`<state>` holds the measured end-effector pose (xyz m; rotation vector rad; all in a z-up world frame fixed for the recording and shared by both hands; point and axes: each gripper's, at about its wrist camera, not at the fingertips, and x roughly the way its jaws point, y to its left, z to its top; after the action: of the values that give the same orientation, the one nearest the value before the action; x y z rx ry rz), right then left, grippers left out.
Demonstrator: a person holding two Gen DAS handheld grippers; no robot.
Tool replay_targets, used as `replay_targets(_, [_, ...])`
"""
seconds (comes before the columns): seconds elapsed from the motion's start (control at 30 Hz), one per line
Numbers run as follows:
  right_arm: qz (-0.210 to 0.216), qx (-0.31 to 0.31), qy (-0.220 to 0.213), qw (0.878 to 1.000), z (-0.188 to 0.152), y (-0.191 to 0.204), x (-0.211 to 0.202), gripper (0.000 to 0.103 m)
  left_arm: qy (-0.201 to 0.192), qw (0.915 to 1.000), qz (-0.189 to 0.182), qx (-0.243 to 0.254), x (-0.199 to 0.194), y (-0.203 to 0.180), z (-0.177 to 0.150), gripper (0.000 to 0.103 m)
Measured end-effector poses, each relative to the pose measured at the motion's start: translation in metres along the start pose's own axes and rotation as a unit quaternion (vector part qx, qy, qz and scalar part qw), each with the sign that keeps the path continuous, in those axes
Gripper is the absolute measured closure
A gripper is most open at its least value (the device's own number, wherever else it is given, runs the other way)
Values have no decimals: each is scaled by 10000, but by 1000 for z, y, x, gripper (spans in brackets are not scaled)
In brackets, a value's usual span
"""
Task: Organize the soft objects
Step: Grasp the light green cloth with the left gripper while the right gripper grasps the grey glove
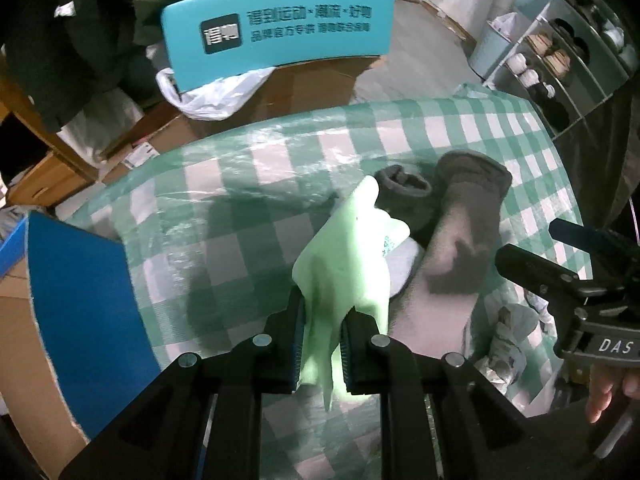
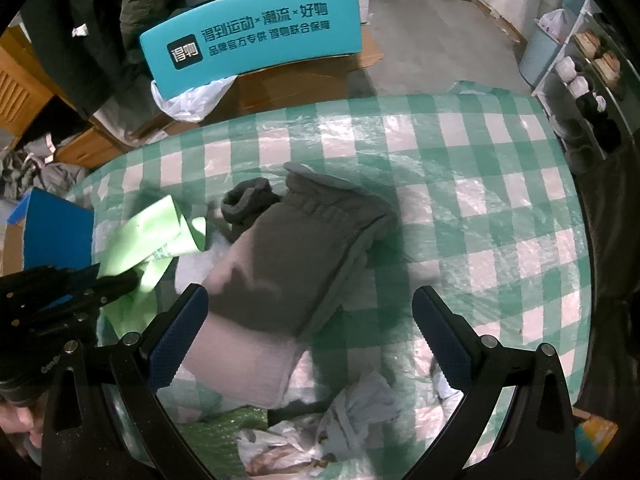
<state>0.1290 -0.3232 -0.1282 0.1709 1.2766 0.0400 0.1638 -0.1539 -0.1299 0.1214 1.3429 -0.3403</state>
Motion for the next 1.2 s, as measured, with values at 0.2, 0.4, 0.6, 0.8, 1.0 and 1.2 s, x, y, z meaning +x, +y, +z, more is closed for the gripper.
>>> replay_targets(0.2, [29, 13, 84, 10000, 4, 8, 11, 2, 25, 9999, 62, -85, 3, 10, -2, 87])
replay_targets(0.4, [-50, 9, 165, 9999, 9, 16, 22, 2, 83, 9999, 68, -113, 9, 12, -2, 87])
replay_targets(0.6, [-152, 36, 342, 9993, 9, 18, 39, 2, 321, 9993, 72, -155, 23, 16, -3, 76])
replay_targets(0.8, [-199, 135, 544, 9982, 9, 14, 50, 4, 288, 9993, 149, -179, 29, 18, -4, 41])
replay_targets(1.0, [-53, 58, 672, 9977, 9, 12, 54, 31, 296, 9992, 148, -226, 32, 17, -1, 25])
replay_targets(1.2, [70, -42, 597, 9982, 9, 8, 43, 63, 399, 9989, 187, -158, 41, 10, 0, 24])
